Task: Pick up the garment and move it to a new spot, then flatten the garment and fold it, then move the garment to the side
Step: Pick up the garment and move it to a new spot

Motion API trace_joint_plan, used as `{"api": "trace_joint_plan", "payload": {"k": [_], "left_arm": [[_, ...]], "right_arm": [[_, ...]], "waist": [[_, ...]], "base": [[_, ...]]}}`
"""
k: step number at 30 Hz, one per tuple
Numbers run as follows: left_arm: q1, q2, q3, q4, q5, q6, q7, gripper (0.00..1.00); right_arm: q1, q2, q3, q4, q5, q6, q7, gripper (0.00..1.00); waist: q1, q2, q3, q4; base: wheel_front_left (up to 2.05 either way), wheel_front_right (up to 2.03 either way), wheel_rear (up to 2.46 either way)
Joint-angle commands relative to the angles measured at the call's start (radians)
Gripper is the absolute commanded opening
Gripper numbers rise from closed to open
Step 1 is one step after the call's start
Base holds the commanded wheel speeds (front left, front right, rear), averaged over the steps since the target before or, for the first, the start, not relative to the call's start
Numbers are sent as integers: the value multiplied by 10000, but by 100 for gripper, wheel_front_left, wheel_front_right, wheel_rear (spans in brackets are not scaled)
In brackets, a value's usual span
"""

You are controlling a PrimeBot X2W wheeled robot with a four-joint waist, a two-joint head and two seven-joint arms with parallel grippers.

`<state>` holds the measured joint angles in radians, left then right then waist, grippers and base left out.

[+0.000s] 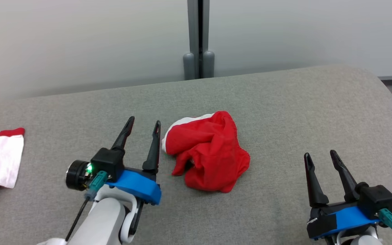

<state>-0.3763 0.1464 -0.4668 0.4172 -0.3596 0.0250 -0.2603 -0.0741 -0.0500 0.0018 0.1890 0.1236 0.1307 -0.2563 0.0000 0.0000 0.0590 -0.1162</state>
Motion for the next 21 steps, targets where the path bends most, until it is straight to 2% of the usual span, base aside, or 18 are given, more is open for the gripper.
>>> {"api": "trace_joint_plan", "payload": {"k": [1,7,13,21], "left_arm": [[281,141,191,-160,-61,84,-47,100],[1314,571,948,-967,64,344,-58,100],[2396,714,1872,-1639,168,540,-61,100],[3148,766,2440,-1956,409,437,-62,100]], "right_arm": [[151,-6,-4,-7,-24,2,67,100],[438,-7,-100,-71,-53,2,160,100],[734,-9,-290,-192,-20,2,264,100],[885,-9,-387,-298,-58,2,411,100]], "waist": [[0,0,-82,135],[0,0,-392,705],[0,0,-602,1274],[0,0,-736,1685]], "base": [[0,0,0],[0,0,0],[0,0,0],[0,0,0]]}}
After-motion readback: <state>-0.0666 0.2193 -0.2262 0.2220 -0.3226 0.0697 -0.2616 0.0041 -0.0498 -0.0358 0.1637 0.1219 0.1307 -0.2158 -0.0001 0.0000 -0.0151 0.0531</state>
